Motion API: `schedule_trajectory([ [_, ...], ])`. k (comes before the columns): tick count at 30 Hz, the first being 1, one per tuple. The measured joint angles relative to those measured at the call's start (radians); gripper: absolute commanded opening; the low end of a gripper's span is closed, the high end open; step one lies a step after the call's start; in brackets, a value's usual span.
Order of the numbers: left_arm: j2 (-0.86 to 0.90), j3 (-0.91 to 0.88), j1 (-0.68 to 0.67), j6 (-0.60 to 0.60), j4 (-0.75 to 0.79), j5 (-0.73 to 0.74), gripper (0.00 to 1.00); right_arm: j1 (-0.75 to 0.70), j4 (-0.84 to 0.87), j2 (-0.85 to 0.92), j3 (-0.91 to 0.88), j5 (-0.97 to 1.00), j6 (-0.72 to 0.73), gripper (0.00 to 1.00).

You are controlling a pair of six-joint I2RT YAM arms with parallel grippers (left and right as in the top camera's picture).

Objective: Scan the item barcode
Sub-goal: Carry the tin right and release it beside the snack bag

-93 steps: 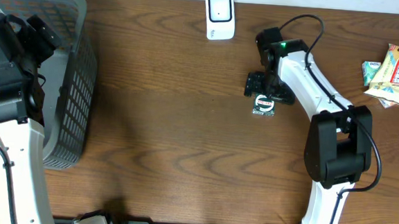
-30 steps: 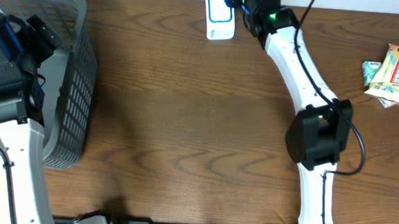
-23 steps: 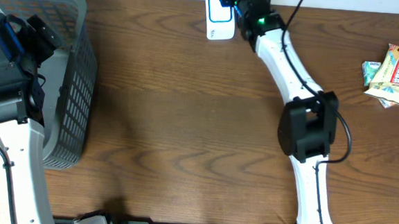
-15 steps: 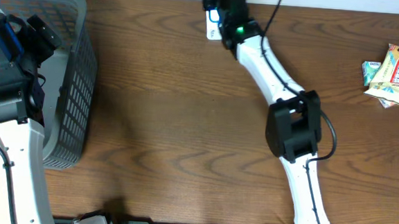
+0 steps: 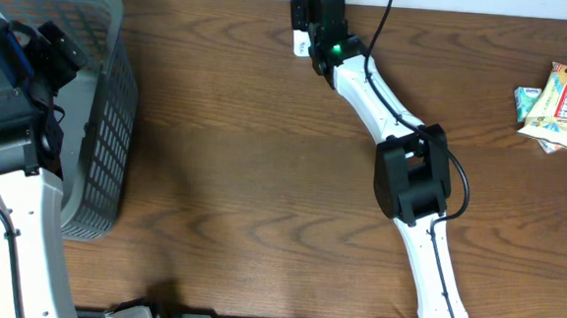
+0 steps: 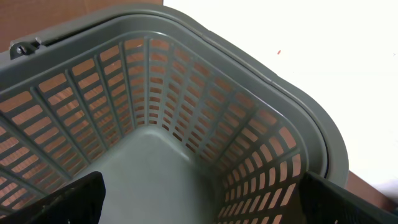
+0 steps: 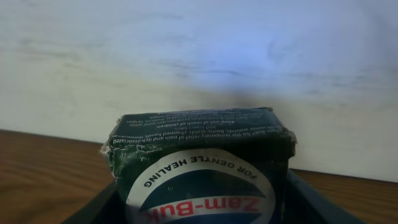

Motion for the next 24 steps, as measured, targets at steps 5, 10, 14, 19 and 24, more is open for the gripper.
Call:
schedule_trajectory([
  [5,0.000,0.000,0.000,0.000,0.000,0.000,0.98,-0.015,-0.024,-0.003,0.001,0.035,0.001,0.46],
  [10,0.000,0.000,0.000,0.000,0.000,0.000,0.98,-0.057,-0.196,-0.044,0.001,0.046,0.007,0.43],
  [14,0.000,0.000,0.000,0.000,0.000,0.000,0.98,-0.131,-0.367,-0.127,0.001,0.050,0.025,0.41],
  [19,0.000,0.000,0.000,0.000,0.000,0.000,0.98,-0.289,-0.618,-0.263,0.013,0.061,0.037,0.49],
  [24,0.000,0.000,0.000,0.000,0.000,0.000,0.98,-0.452,-0.855,-0.323,0.032,0.074,0.047,0.51],
])
